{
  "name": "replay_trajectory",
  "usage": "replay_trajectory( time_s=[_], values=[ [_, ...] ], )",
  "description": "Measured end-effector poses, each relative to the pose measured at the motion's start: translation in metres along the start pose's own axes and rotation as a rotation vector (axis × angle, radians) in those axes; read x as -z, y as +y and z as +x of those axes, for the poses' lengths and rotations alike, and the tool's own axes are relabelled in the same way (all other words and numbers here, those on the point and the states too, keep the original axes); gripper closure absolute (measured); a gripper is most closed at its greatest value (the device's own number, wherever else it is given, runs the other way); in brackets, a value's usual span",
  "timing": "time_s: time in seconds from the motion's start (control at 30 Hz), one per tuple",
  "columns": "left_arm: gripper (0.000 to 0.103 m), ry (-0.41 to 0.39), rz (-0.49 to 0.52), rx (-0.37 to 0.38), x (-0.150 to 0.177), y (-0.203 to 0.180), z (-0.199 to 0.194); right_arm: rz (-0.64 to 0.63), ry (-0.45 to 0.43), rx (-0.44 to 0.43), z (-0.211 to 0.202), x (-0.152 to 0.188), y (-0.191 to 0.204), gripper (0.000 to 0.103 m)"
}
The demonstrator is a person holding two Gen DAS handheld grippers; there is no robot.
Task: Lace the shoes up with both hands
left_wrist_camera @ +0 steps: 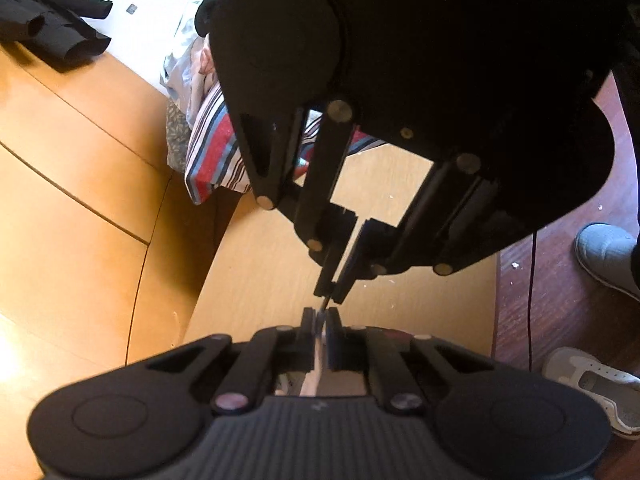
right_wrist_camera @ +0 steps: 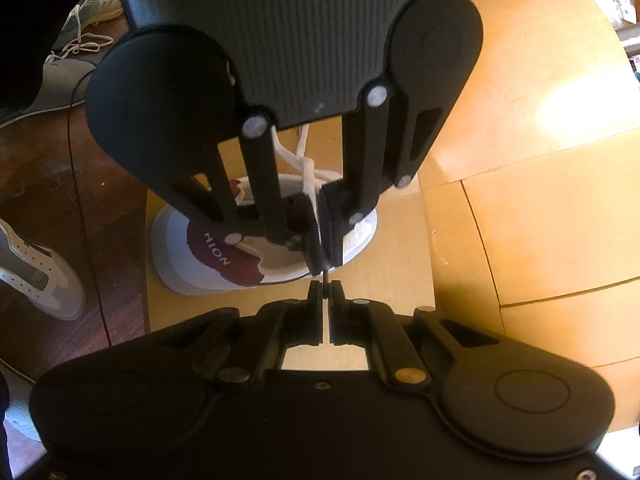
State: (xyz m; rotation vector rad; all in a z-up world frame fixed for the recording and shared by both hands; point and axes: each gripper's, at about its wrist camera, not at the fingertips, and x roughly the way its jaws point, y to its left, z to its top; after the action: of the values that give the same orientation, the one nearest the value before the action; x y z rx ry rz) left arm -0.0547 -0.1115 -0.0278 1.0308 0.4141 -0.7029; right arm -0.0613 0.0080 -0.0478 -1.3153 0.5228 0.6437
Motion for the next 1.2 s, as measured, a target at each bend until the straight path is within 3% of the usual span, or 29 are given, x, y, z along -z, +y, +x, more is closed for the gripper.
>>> replay_trajectory(
  time_s=[0.23,0.4,0.53,0.57,0.63,0.73,0.83,1.0,1.1,1.13,1.2],
  values=[
    [0.099,-0.007,0.032,0.001,0.001,-0.004,0.004,-0.006,-0.009,-0.003,0.001,0.005,0.0,0.1],
    [0.101,-0.019,-0.041,0.002,0.003,0.003,0.006,0.011,-0.02,0.022,-0.001,0.009,-0.003,0.1],
    [0.101,-0.03,-0.276,0.043,0.02,0.03,0.01,0.07,-0.028,0.037,-0.003,0.016,-0.014,0.093],
    [0.101,-0.029,-0.338,0.06,0.025,0.037,0.011,0.083,-0.027,0.036,-0.003,0.018,-0.016,0.079],
    [0.101,-0.028,-0.468,0.072,0.037,0.051,0.015,0.21,-0.037,0.031,-0.001,0.027,-0.028,0.064],
    [0.101,-0.005,-0.719,0.133,0.059,0.075,0.029,0.47,-0.052,-0.036,0.008,0.044,-0.054,0.064],
    [0.101,0.041,-0.761,0.173,0.062,0.078,0.046,0.604,-0.031,-0.063,0.022,0.057,-0.069,0.064],
    [0.101,0.087,-0.769,0.191,0.066,0.069,0.052,0.68,0.015,-0.055,0.051,0.066,-0.077,0.064],
    [0.101,0.099,-0.796,0.215,0.068,0.069,0.058,0.727,-0.004,-0.076,0.069,0.078,-0.085,0.063],
    [0.101,0.105,-0.807,0.222,0.071,0.068,0.059,0.737,-0.008,-0.077,0.086,0.07,-0.089,0.063],
    [0.101,0.117,-0.831,0.238,0.077,0.068,0.06,0.74,-0.023,-0.067,0.082,0.055,-0.083,0.062]
  ],
)
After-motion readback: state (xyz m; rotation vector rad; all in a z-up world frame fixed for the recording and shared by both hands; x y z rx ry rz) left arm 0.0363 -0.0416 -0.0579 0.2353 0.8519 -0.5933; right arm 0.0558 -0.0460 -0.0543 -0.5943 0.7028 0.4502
